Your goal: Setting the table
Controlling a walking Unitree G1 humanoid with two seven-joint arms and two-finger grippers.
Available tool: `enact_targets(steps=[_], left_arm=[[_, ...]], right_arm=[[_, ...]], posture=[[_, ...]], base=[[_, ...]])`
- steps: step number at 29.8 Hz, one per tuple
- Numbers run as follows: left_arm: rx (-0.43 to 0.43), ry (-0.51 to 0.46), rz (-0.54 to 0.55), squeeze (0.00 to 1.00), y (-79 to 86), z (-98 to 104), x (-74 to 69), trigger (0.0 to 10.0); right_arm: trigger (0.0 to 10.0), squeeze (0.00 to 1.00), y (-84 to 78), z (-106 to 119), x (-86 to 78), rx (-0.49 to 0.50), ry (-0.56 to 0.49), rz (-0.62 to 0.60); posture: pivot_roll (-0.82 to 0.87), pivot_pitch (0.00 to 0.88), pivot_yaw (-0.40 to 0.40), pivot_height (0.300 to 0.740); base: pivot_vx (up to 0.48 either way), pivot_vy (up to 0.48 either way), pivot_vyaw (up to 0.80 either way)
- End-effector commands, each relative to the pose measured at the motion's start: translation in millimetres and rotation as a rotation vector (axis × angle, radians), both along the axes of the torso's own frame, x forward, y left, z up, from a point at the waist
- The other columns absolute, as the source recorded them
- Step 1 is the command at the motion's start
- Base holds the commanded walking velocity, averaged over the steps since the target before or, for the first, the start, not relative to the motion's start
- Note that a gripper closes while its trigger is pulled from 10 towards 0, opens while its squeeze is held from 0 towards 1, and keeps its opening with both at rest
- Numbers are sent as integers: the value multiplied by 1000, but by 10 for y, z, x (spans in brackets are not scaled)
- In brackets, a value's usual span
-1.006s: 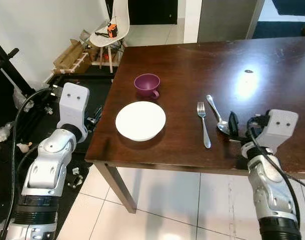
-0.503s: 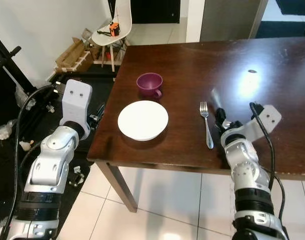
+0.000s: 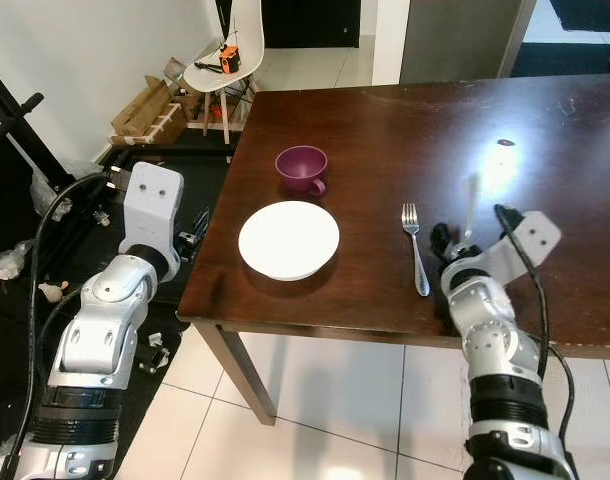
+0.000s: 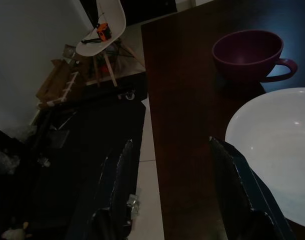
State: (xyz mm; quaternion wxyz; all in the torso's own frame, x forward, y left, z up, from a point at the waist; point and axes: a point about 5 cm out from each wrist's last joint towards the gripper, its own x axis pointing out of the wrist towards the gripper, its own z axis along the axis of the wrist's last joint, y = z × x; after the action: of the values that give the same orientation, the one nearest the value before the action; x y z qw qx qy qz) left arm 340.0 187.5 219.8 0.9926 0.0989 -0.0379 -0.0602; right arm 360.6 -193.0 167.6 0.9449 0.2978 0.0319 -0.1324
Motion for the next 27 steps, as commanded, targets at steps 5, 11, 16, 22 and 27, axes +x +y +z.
enact_targets(steps=[5, 11, 16, 22, 27], left_arm=[[-10, 17, 7, 0, 17, -53, 15, 10000], [-10, 13, 10, 0, 20, -45, 18, 10000], [-13, 13, 13, 0, 17, -56, 7, 10000], [-17, 15, 15, 0, 15, -70, -2, 10000], [-20, 17, 11, 0, -1, -78, 1, 10000]], right_arm=[[10000, 0, 294, -212, -42, 135, 27, 101], [10000, 0, 216, 112, 51, 120, -179, 128], [10000, 0, 55, 390, 58, 9, -325, 99], [10000, 0, -47, 600, -15, -224, -422, 133], [10000, 0, -88, 478, -118, -567, -330, 345]], posture=[[29, 99, 207, 740], [33, 97, 206, 740], [34, 98, 200, 740], [25, 101, 200, 740], [18, 104, 199, 740]], base=[[0, 0, 0], [0, 0, 0], [0, 0, 0], [0, 0, 0], [0, 0, 0]])
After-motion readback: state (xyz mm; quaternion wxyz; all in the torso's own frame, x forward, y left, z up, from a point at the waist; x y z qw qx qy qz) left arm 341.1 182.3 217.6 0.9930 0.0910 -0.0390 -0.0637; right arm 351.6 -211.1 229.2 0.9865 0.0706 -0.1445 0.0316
